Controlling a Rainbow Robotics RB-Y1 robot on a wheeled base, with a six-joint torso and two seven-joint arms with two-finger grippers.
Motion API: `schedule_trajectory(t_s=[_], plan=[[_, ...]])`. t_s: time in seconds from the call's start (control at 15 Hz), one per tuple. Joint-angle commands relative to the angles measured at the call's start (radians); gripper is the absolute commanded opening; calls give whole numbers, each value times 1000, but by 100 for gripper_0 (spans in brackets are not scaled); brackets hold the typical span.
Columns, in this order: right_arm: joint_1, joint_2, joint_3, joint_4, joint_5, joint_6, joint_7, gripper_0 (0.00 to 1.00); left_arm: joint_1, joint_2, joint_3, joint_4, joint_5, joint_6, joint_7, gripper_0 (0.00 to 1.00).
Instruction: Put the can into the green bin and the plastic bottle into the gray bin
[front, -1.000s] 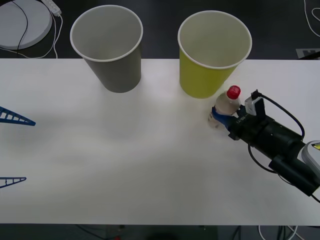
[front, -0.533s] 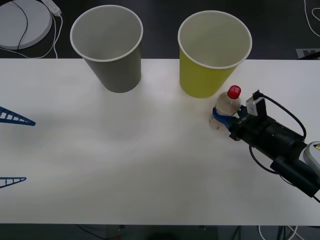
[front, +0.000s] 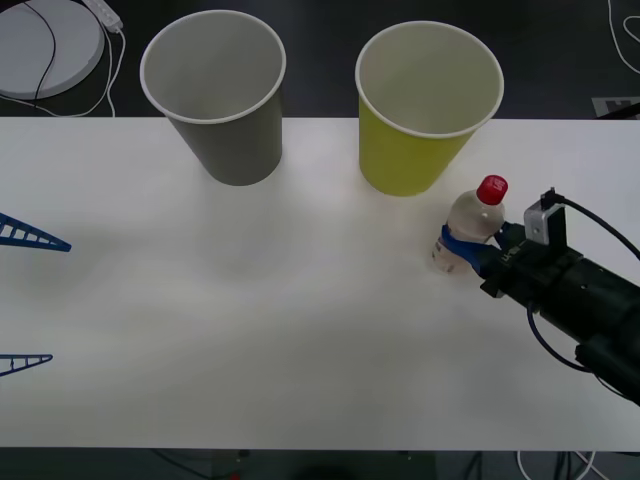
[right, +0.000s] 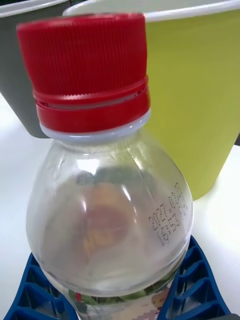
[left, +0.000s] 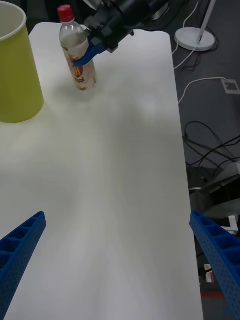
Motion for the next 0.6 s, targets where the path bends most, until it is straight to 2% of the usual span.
schedule_trajectory(t_s=[0.07,0.6], plan=[[47,-29,-22,-54,-13,-1,-24,0,0,0,0,0,0,0,0,100],[173,-102,-107,-199,-39,-4,-99,0,0,0,0,0,0,0,0,100]])
